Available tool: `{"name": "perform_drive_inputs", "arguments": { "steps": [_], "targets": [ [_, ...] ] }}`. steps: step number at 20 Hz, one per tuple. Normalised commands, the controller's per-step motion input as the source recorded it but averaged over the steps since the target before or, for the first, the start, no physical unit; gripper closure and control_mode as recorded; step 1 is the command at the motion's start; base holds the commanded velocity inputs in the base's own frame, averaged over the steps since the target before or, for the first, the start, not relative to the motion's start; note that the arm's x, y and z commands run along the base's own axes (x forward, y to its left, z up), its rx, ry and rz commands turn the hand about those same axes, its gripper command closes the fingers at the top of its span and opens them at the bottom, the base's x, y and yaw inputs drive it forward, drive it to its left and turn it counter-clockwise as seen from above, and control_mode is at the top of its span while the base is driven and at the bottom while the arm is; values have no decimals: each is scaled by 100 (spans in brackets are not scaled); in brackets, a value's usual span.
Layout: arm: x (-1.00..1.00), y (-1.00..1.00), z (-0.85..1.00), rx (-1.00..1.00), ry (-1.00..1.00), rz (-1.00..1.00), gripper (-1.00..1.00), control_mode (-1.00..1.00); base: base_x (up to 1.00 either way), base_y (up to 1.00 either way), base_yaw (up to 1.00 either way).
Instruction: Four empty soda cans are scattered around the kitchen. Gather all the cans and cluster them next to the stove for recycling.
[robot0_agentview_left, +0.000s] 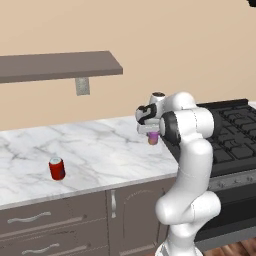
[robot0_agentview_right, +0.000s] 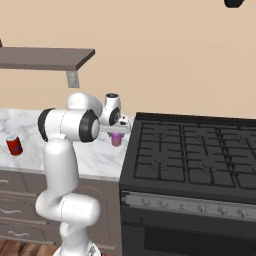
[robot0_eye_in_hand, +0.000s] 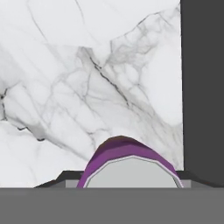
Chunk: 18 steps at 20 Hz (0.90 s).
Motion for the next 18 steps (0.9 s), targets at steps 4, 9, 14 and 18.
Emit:
{"name": "perform_drive_inputs", "arguments": {
  "steps": [4, 9, 14, 18],
  "targets": [
    [1, 0, -31, 2, 0, 0, 100, -100, 0, 0, 0],
    [0, 0, -16, 1, 0, 0, -100, -100, 0, 0, 0],
    [1, 0, 0, 0, 0, 0, -100, -100, 0, 0, 0],
    [18, 1, 17, -1, 7, 0, -100, -100, 0, 0, 0]
  ]
}}
